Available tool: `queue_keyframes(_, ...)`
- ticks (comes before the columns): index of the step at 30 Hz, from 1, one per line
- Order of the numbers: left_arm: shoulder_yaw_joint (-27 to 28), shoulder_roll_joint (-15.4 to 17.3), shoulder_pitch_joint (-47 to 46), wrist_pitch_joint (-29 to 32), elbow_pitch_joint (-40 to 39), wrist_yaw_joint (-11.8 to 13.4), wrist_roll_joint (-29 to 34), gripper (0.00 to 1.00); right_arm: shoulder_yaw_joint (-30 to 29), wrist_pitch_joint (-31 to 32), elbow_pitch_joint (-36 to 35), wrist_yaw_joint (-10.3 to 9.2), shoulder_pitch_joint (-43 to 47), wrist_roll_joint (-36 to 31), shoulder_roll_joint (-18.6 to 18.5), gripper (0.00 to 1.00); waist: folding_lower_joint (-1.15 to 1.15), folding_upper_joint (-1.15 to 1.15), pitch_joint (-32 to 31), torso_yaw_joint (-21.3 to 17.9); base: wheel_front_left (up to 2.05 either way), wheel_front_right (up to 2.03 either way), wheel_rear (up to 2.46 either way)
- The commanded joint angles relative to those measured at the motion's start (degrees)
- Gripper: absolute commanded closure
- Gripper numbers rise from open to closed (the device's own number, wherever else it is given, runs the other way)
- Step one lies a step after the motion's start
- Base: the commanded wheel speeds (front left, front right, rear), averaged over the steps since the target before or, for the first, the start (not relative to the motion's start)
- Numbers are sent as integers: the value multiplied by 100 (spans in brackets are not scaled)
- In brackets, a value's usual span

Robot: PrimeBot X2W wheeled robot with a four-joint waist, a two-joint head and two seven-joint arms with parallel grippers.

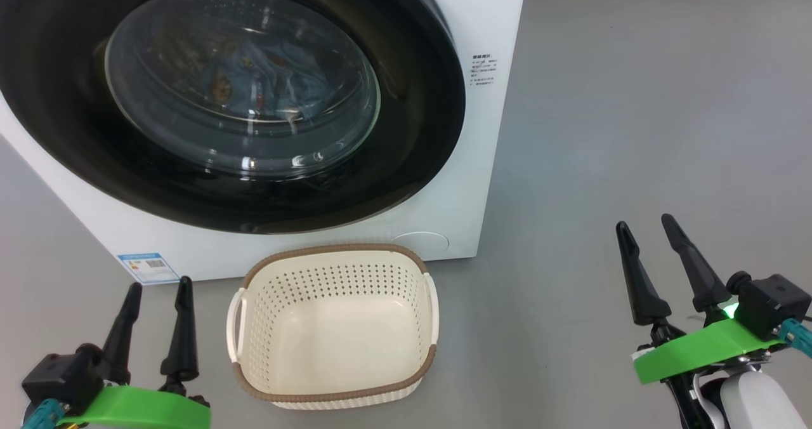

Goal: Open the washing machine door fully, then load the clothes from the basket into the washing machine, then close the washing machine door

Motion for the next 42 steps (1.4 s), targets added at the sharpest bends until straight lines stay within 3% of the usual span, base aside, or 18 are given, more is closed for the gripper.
queue_keyframes(1, 183, 180, -50, -37, -162, -9, -12, 0, 96, -27, -162, -13, 30, -55, 3, 0, 0, 0, 3, 7, 0, 0, 0)
queue_keyframes(42, 140, 215, -80, -37, -86, -9, -86, 0, 89, -27, -64, -13, 0, -199, 93, 0, 0, 0, 10, 49, 0, 0, 0)
